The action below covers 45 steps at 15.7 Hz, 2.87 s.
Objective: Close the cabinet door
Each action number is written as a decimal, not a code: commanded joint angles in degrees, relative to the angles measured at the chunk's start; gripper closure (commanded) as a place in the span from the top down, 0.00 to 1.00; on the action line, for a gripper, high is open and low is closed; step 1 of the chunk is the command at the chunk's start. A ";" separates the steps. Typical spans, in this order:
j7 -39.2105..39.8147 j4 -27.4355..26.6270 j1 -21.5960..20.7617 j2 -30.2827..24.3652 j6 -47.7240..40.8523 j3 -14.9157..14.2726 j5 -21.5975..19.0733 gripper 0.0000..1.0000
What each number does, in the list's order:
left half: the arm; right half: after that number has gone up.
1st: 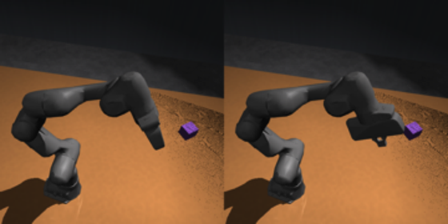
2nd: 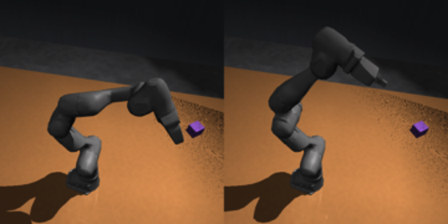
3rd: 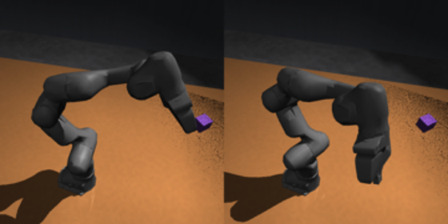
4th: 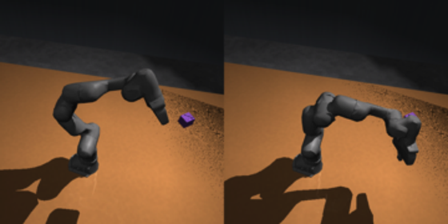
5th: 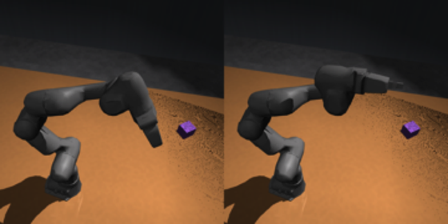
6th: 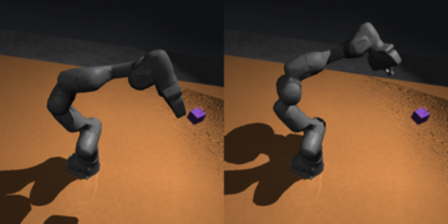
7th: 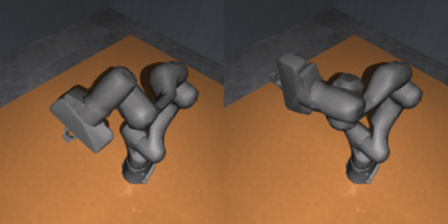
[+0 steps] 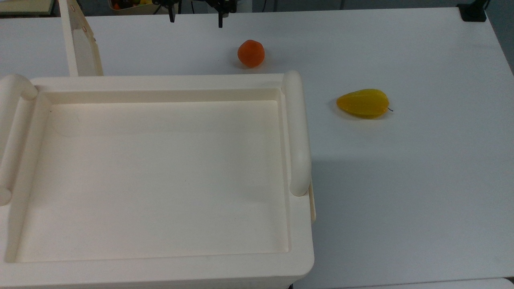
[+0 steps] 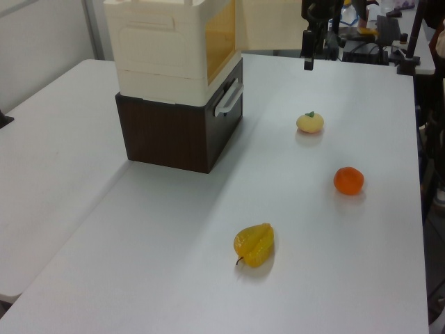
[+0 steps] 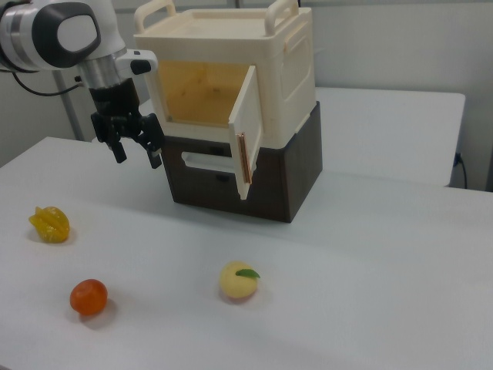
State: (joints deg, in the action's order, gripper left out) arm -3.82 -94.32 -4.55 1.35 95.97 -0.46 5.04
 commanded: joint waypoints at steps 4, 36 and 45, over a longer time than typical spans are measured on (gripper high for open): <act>1.36 1.42 1.30 0.59 -0.96 -0.33 -2.84 1.00; 5.66 12.74 6.13 1.12 -5.52 -0.50 -2.58 0.00; 5.14 19.88 16.84 0.76 0.26 -0.42 -2.75 0.00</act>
State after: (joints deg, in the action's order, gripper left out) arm 0.80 -75.73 8.89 1.59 92.93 -0.73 3.31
